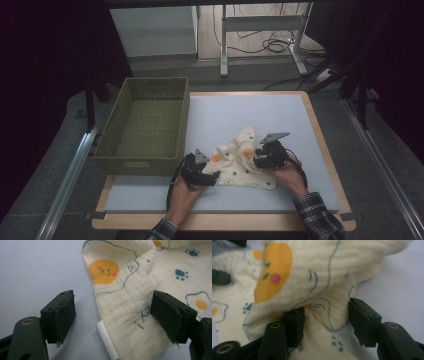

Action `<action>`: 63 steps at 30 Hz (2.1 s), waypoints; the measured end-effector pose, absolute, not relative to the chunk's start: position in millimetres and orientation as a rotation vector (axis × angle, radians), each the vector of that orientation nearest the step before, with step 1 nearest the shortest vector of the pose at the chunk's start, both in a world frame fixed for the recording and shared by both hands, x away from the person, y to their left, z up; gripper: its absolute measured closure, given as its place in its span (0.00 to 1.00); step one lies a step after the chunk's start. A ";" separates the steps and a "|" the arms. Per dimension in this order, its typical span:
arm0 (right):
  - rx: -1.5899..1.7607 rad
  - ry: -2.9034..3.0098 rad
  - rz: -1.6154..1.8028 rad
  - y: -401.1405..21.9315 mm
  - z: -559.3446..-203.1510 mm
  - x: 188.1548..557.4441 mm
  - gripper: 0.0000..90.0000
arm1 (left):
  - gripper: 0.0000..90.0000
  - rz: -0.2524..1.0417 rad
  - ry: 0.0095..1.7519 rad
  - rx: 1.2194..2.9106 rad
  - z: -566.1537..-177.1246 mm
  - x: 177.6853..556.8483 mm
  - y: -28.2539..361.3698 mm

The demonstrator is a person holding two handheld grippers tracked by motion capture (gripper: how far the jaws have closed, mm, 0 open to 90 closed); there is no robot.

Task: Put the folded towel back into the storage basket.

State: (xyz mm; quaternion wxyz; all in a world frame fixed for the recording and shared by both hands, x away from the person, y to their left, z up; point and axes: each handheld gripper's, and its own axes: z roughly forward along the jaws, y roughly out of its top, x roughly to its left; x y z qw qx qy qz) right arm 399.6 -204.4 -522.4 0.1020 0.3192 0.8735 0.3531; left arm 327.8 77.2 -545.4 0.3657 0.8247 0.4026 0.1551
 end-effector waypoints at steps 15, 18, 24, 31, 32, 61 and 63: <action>0.961 2.403 0.962 -231.7 -469.0 405.0 0.93 | 0.23 0.398 1.035 2.119 -545.5 327.8 77.1; 0.983 2.305 0.946 -248.8 -447.2 415.1 0.91 | 0.23 0.397 1.035 2.120 -545.4 327.8 77.2; 1.080 2.245 0.922 -273.0 -448.7 429.6 0.74 | 0.23 0.393 1.035 2.119 -545.5 328.2 77.5; 1.083 2.268 0.938 -289.4 -453.6 406.8 0.67 | 0.24 0.386 1.022 2.119 -544.5 327.2 77.5; 1.082 2.277 0.946 -292.1 -454.1 401.8 0.67 | 0.24 0.379 1.022 2.112 -544.2 326.6 77.5; 1.001 2.436 0.945 -263.8 -486.8 343.3 0.96 | 0.52 0.399 0.979 2.114 -544.0 305.7 85.3; 0.972 2.399 0.987 -260.2 -465.6 343.7 0.94 | 0.52 0.399 0.979 2.113 -544.1 305.7 85.3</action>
